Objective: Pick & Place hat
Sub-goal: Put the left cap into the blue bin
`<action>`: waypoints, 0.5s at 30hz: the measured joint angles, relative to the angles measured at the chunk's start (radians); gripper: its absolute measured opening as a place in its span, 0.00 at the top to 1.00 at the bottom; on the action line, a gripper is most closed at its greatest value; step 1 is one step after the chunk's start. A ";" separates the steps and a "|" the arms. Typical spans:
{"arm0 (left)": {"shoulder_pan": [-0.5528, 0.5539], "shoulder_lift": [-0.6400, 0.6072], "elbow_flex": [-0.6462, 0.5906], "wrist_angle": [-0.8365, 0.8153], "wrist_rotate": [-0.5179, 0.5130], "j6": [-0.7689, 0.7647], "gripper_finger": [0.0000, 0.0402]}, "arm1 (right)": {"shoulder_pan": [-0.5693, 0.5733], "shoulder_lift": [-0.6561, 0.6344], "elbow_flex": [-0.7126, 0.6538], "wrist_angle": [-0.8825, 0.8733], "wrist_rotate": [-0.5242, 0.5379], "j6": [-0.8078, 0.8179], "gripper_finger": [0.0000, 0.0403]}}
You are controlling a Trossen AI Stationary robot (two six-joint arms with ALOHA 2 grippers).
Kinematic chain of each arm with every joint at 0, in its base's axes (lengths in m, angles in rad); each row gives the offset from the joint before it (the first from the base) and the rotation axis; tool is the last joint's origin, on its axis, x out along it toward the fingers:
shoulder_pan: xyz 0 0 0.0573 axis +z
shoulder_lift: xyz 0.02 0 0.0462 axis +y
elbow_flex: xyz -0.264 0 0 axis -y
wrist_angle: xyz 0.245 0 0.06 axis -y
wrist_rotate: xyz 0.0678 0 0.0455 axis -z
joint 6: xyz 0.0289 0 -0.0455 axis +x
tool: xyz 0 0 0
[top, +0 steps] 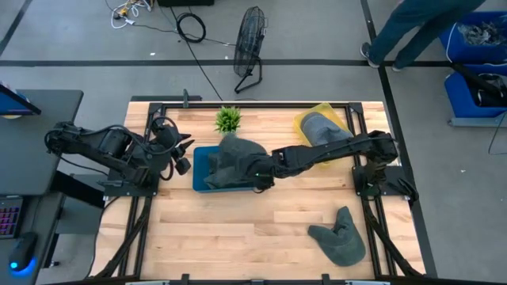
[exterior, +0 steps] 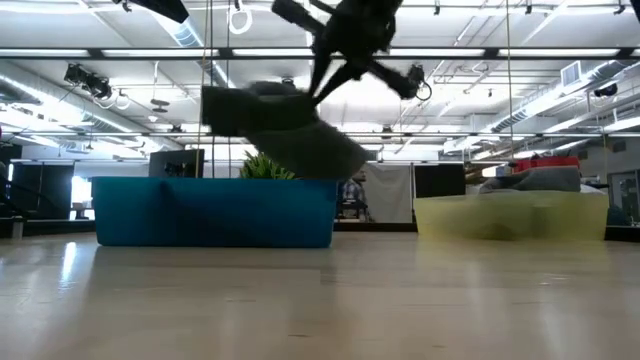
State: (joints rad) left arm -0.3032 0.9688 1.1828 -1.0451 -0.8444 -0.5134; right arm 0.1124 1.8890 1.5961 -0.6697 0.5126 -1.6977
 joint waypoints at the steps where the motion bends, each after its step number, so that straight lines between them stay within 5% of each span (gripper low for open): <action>1: 0.000 0.000 0.000 0.000 0.000 0.000 0.78 | -0.007 -0.001 -0.027 0.060 -0.015 -0.077 0.99; 6: 0.000 0.000 0.000 0.000 0.000 0.000 0.78 | -0.064 0.000 -0.156 0.289 -0.088 -0.265 1.00; 11: 0.000 0.000 0.000 0.000 0.000 0.001 0.78 | -0.095 0.000 -0.220 0.384 -0.248 -0.256 0.99; 15: 0.000 0.000 0.000 -0.001 0.000 0.001 0.78 | -0.095 0.002 -0.236 0.533 -0.223 -0.332 0.98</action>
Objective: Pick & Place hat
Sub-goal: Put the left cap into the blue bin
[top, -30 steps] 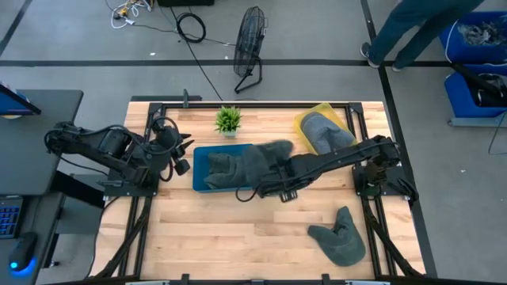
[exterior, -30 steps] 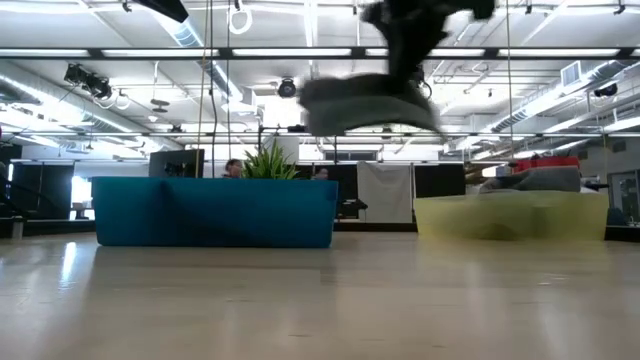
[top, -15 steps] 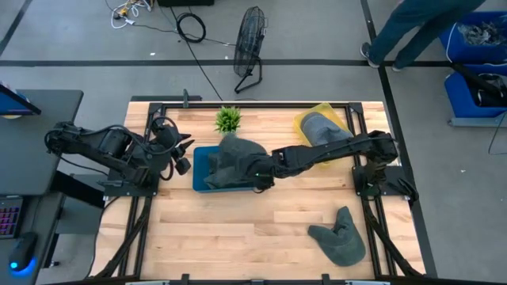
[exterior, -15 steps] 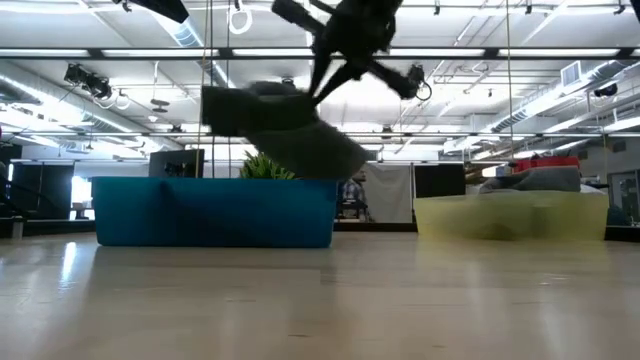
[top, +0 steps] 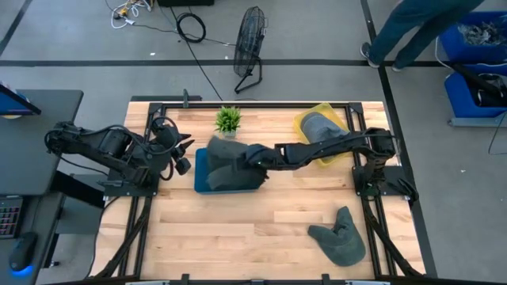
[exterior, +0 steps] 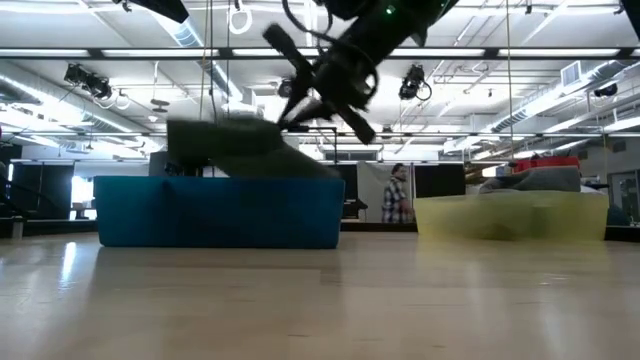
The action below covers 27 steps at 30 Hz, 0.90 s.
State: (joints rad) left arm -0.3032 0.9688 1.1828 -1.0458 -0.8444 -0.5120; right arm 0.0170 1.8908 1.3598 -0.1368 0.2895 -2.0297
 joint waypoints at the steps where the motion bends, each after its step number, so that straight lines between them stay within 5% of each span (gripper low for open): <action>1: 0.000 0.000 0.000 0.000 0.000 0.000 0.78 | 0.000 0.000 0.000 0.053 0.001 -0.006 0.98; 5: 0.000 0.000 0.000 -0.001 0.000 0.001 0.78 | -0.003 0.000 0.001 0.160 -0.034 0.005 0.98; 13: 0.000 0.001 0.000 -0.006 0.000 0.052 0.78 | -0.021 0.022 0.003 0.001 -0.175 0.189 0.98; 27: 0.000 0.001 0.000 -0.010 0.000 0.052 0.78 | -0.017 0.099 0.003 -0.011 -0.169 0.417 0.92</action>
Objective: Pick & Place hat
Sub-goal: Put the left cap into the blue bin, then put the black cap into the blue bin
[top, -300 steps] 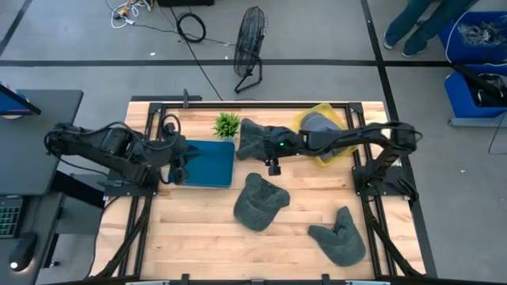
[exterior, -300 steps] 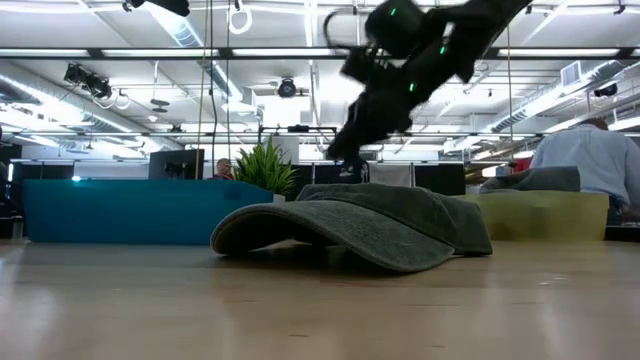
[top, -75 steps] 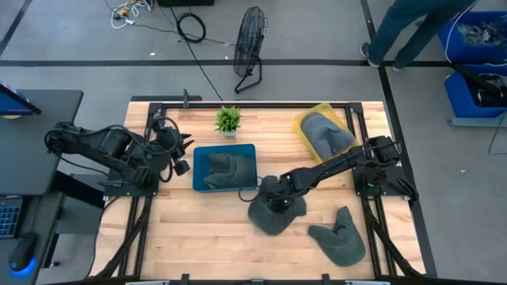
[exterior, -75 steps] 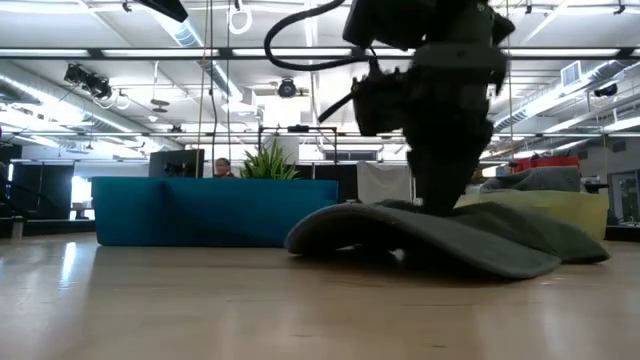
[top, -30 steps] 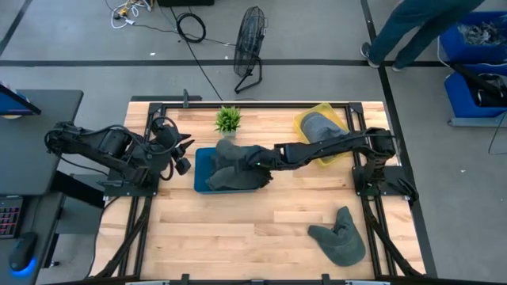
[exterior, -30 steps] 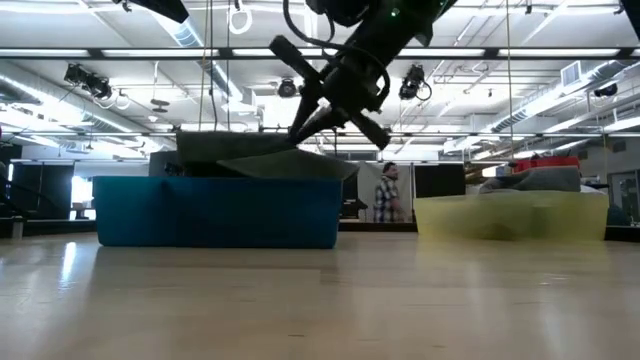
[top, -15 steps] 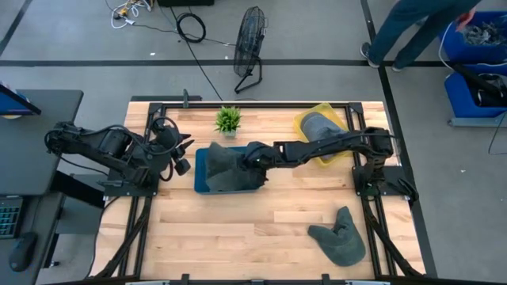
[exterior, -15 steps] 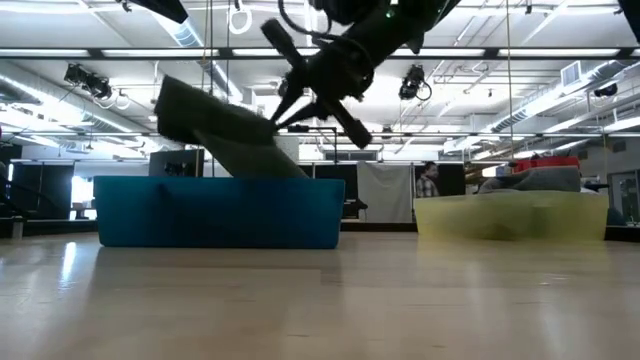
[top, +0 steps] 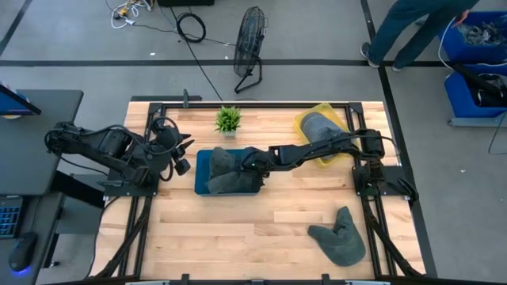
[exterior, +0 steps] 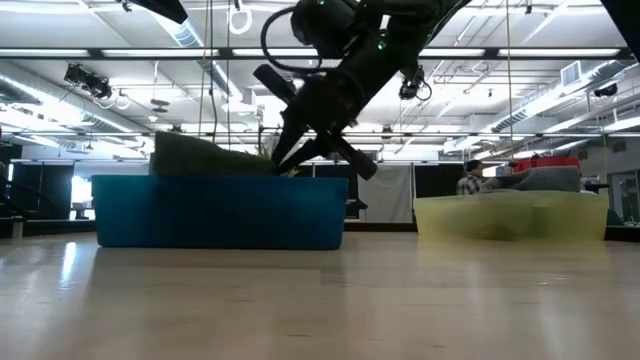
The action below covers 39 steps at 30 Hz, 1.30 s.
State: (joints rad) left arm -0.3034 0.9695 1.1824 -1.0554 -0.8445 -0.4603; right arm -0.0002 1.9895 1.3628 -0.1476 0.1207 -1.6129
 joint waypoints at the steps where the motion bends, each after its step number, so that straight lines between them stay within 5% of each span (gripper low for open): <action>1: 0.000 0.000 0.000 0.000 0.000 0.000 0.78 | 0.001 -0.002 0.000 0.011 -0.001 0.039 0.91; 19: 0.000 0.000 0.000 0.000 0.000 -0.002 0.78 | 0.031 -0.006 0.000 0.082 -0.053 0.331 0.66; 30: 0.000 -0.001 0.000 -0.007 0.000 -0.002 0.78 | 0.165 -0.146 0.000 -0.179 0.295 0.386 0.70; 36: 0.000 -0.001 0.000 -0.008 0.000 -0.002 0.78 | 0.275 -0.327 0.000 -0.443 0.328 0.737 0.72; 39: 0.000 0.000 0.000 -0.011 0.000 -0.006 0.78 | 0.322 -0.409 0.000 -0.579 0.244 1.047 0.72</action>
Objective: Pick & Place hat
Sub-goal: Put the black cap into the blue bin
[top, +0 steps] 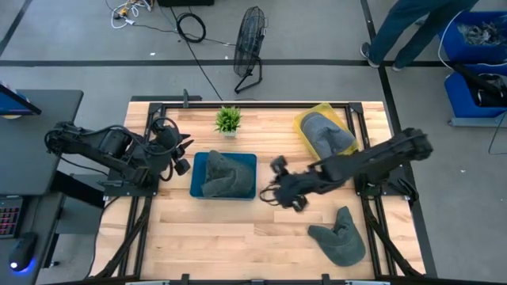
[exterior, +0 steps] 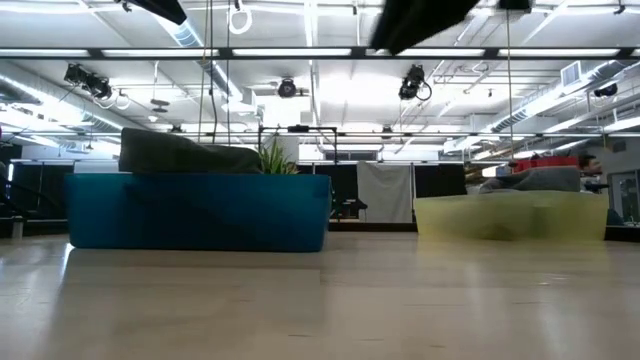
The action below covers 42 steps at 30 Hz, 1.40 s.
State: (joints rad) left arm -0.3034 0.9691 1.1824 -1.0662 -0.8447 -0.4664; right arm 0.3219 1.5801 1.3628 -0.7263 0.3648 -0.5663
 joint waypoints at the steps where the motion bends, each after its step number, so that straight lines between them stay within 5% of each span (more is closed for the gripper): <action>1: 0.000 0.000 0.000 -0.002 0.000 -0.005 0.78 | 0.011 -0.023 0.000 -0.038 -0.062 0.119 0.72; 6: 0.000 0.000 0.000 -0.003 0.000 -0.034 0.78 | 0.053 -0.092 0.001 -0.148 -0.478 0.653 0.72; 11: 0.000 0.000 0.000 -0.003 0.000 -0.053 0.78 | 0.117 -0.093 0.001 -0.171 -0.624 0.924 0.72; 24: 0.000 0.000 0.000 -0.002 0.000 -0.041 0.78 | 0.256 0.051 0.001 -0.378 -0.478 1.075 0.72; 42: 0.000 0.000 0.000 -0.004 0.000 -0.038 0.78 | 0.343 0.212 -0.040 -0.475 -0.687 1.137 0.72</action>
State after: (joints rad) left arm -0.3034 0.9691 1.1824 -1.0698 -0.8452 -0.5042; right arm 0.6653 1.7918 1.3233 -1.2016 -0.3222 0.5709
